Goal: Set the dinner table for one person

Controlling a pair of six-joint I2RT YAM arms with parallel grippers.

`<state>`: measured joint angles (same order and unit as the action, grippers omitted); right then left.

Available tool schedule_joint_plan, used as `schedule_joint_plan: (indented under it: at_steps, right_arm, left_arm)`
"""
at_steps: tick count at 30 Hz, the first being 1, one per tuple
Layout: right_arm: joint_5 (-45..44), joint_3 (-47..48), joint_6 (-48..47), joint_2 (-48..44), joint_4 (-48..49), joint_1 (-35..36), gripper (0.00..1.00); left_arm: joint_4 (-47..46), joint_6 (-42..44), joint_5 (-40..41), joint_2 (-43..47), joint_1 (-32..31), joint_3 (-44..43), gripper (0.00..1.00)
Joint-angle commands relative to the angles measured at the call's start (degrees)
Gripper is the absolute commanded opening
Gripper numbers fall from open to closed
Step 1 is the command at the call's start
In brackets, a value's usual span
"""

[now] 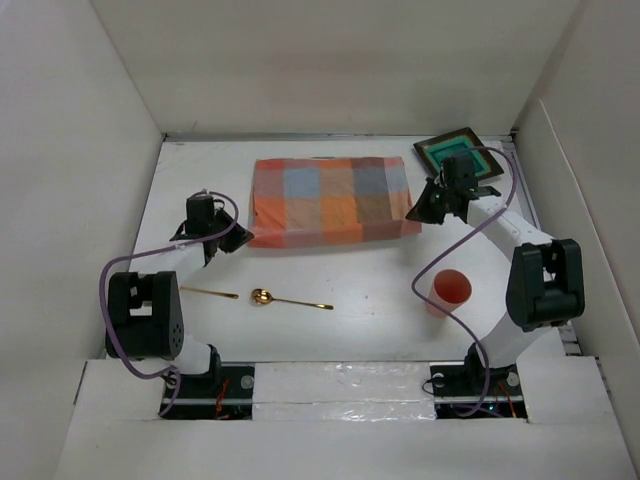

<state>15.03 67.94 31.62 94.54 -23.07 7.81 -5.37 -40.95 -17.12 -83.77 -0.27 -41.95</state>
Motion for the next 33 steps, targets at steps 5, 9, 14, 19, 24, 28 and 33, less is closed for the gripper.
schedule_joint_plan:
  at_steps: [5,9,14,19,24,28,33]
  right_arm:
    - [-4.8,-5.3,-3.5,-6.6,-0.5,1.0,0.0]
    - [-5.3,-7.7,-4.4,-8.8,-2.9,1.5,0.0]
    - [-5.7,-10.3,-4.9,-11.8,-5.3,2.0,0.0]
    - [-6.6,-10.6,-5.3,-12.9,-6.9,2.6,0.0]
    - [-7.2,-11.5,-5.7,-14.3,-8.2,4.1,0.0]
    - [-7.3,-12.5,-5.7,-15.5,-8.9,4.7,0.0]
    - [-7.4,-12.3,-5.6,-17.2,-10.2,4.7,0.34]
  left_arm:
    - [-1.5,3.7,-1.2,8.2,0.3,4.9,0.0]
    - [1.8,5.8,-1.4,12.0,0.3,7.6,0.0]
    - [5.1,6.9,-2.0,16.8,0.3,11.0,0.0]
    - [8.0,8.0,-2.4,19.3,0.3,12.5,0.0]
    - [9.9,7.5,-3.0,21.2,0.3,12.9,0.0]
    - [12.0,7.0,-2.5,21.9,0.3,12.2,0.0]
    - [13.7,6.4,-1.5,21.6,0.3,10.8,0.2]
